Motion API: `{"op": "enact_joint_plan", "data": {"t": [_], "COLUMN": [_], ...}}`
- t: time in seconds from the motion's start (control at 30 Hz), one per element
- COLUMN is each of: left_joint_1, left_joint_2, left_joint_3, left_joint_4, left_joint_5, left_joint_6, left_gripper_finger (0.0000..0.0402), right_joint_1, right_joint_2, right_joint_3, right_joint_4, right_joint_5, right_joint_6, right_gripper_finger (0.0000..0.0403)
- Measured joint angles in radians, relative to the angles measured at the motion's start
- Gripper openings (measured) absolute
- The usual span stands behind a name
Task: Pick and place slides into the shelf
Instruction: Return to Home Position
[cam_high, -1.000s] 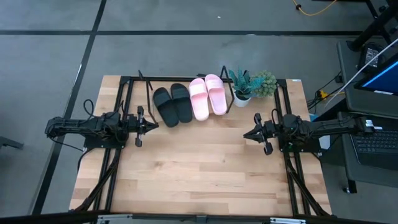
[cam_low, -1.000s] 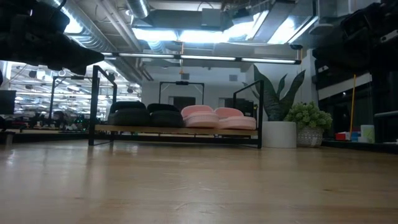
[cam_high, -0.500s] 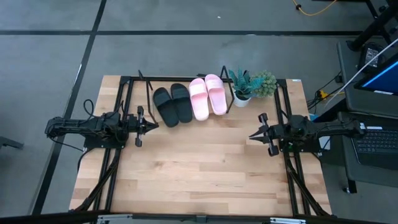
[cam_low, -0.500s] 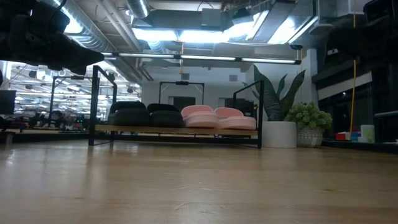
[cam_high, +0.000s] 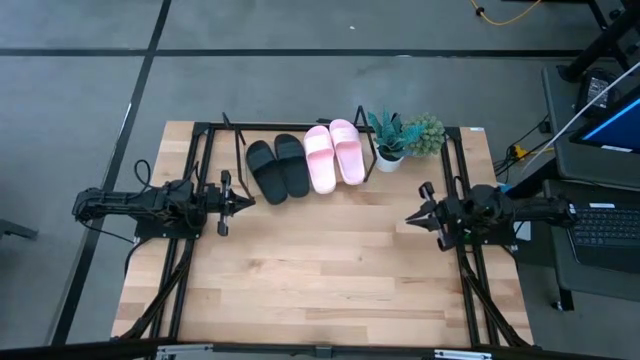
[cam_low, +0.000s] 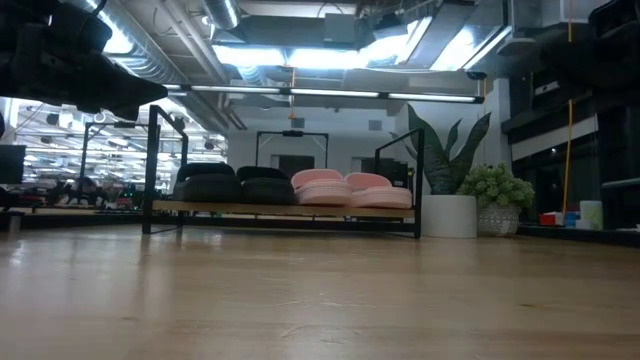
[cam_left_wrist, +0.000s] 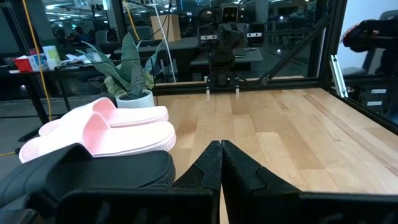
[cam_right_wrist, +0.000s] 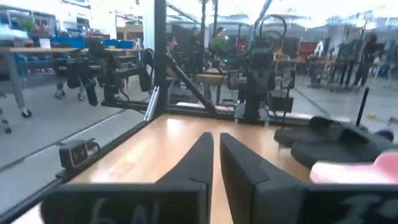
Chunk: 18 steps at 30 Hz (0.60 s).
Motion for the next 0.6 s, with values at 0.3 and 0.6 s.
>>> {"op": "enact_joint_plan", "data": {"t": [0.3, 0.6], "left_joint_1": [0.0, 0.0], "left_joint_2": [0.0, 0.0], "left_joint_3": [0.0, 0.0], "left_joint_4": [0.0, 0.0], "left_joint_5": [0.0, 0.0], "left_joint_6": [0.0, 0.0], "left_gripper_finger": [0.0, 0.0], "right_joint_1": [0.0, 0.0], "right_joint_2": [0.002, 0.003], "right_joint_3": [0.0, 0.0], "right_joint_4": [-0.022, -0.021], "right_joint_5": [0.0, 0.002], "right_joint_6": [0.067, 0.066], "right_gripper_finger": [0.0032, 0.0032]}}
